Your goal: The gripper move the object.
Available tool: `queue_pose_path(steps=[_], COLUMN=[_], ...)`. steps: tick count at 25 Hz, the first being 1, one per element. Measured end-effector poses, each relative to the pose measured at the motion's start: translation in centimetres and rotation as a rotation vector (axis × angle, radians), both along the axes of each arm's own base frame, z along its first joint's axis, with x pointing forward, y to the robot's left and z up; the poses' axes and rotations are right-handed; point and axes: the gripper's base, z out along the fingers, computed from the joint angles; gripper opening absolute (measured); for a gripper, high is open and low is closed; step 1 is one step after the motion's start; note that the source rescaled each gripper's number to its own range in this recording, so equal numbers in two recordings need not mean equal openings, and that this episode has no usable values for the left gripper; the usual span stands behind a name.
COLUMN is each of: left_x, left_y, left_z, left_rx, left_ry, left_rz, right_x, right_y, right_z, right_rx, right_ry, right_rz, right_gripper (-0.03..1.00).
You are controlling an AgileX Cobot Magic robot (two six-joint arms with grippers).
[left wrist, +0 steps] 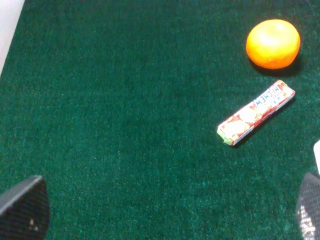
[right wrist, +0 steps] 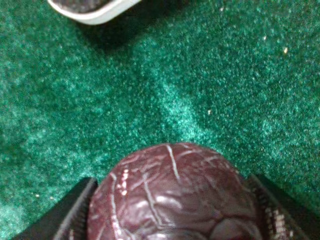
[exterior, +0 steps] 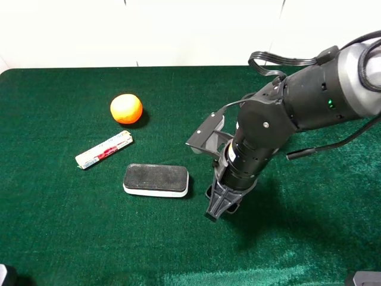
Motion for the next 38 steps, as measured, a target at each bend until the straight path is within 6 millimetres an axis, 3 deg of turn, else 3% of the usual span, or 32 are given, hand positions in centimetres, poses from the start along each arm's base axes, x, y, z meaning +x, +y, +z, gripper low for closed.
queue_pose_path(steps=[5, 23, 29, 34, 38], left_x=[0.00, 0.00, 0.00, 0.00, 0.00], left_y=[0.00, 0.00, 0.00, 0.00, 0.00], left_z=[0.00, 0.00, 0.00, 0.00, 0.00], left_rx=[0.000, 0.000, 0.000, 0.000, 0.000], left_ry=[0.000, 0.000, 0.000, 0.000, 0.000], left_rz=[0.000, 0.000, 0.000, 0.000, 0.000], right_x=[0.12, 0.22, 0.43, 0.52, 0.55], right_y=[0.12, 0.22, 0.42, 0.51, 0.53], right_z=[-0.86, -0.87, -0.83, -0.80, -0.76], right_rx=[-0.005, 0.005, 0.027, 0.037, 0.040], right_ry=[0.003, -0.008, -0.032, -0.042, -0.047], right_rz=[-0.001, 0.000, 0.003, 0.002, 0.006], right_gripper=[0.00, 0.02, 0.34, 0.89, 0.98])
